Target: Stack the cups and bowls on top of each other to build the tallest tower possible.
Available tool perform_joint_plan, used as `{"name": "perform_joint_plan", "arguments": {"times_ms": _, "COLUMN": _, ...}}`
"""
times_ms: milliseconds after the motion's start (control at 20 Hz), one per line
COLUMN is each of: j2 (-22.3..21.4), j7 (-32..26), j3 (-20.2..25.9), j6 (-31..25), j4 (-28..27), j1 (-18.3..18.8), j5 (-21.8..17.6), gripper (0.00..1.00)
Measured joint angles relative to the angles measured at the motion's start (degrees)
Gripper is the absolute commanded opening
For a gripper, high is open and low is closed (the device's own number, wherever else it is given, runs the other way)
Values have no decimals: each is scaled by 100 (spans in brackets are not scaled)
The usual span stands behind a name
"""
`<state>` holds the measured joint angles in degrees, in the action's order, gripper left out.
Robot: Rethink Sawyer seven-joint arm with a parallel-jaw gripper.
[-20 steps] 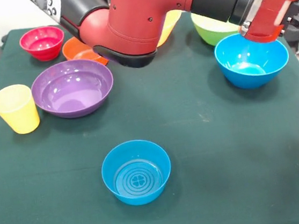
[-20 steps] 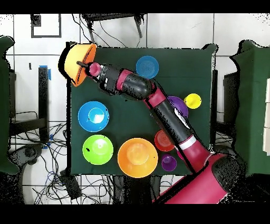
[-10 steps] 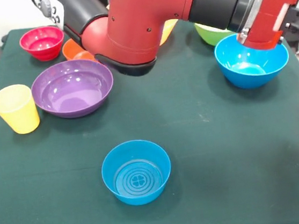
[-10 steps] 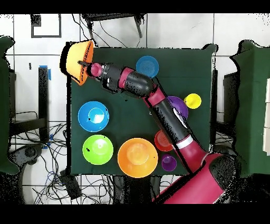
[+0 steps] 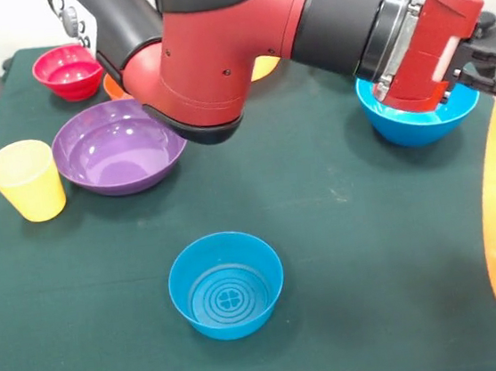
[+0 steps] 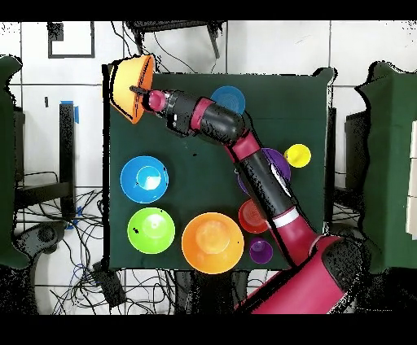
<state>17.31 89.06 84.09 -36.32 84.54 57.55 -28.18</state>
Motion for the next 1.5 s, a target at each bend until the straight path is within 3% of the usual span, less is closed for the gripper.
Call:
{"name": "perform_joint_plan", "arguments": {"times_ms": 950, "j2": -531, "j7": 0, "j3": 2, "j6": -1, "j4": 10, "j1": 42, "j5": -2, "gripper": 0}}
{"name": "perform_joint_plan", "arguments": {"times_ms": 1500, "j2": -552, "j7": 0, "j3": 0, "j6": -1, "j4": 37, "j1": 205, "j5": -2, "gripper": 0}}
